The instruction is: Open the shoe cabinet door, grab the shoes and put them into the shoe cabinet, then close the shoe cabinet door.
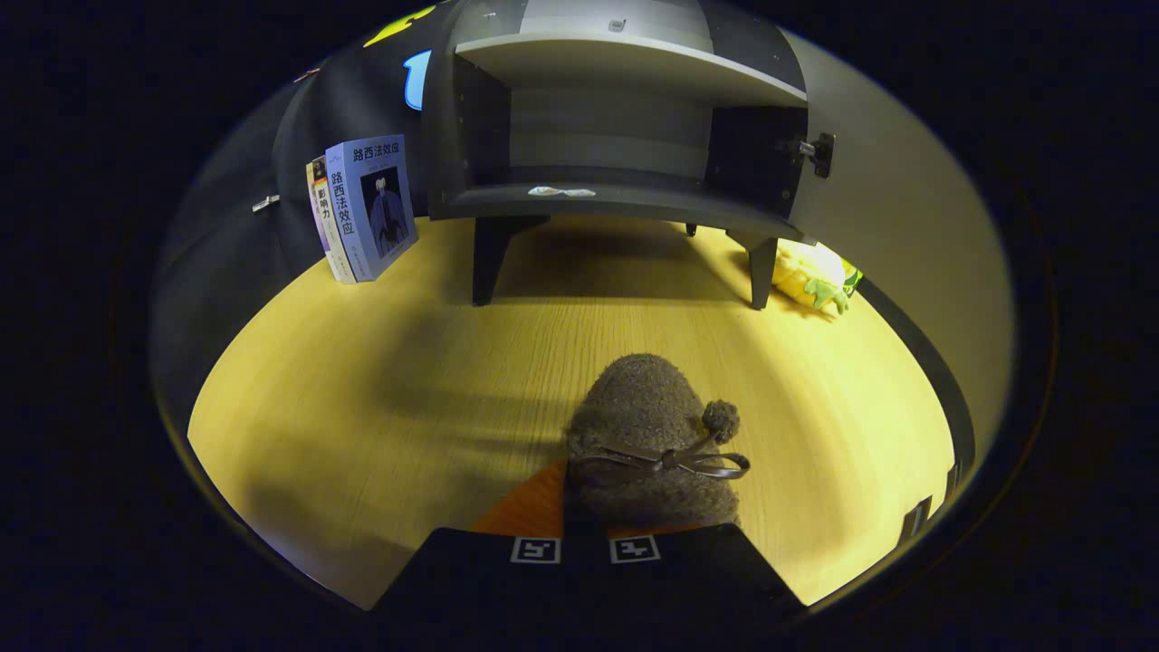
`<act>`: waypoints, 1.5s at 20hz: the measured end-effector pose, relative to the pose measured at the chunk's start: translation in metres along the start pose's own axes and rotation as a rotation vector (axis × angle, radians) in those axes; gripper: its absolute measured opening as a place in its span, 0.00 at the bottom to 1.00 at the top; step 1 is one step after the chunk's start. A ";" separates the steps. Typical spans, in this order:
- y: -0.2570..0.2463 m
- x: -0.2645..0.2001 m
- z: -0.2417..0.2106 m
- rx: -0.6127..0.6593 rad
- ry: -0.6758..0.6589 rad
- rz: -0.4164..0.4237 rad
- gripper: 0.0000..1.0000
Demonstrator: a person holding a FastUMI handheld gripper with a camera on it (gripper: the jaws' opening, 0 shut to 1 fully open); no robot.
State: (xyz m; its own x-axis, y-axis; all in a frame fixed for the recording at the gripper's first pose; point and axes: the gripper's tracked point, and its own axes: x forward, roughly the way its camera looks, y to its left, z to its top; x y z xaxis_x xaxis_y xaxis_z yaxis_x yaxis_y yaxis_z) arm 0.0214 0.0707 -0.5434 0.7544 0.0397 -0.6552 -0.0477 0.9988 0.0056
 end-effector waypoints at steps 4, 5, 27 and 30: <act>0.000 -0.034 0.057 -0.039 -0.095 0.038 0.05; -0.001 -0.044 0.074 -0.039 -0.117 0.051 0.05; -0.023 -0.070 0.362 0.075 -0.154 0.093 0.05; -0.026 -0.039 0.385 0.048 -0.159 0.057 0.05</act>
State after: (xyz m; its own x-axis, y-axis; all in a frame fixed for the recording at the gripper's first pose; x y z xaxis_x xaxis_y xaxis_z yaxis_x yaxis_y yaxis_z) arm 0.2455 0.0540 -0.2266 0.8454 0.0967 -0.5252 -0.0654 0.9948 0.0779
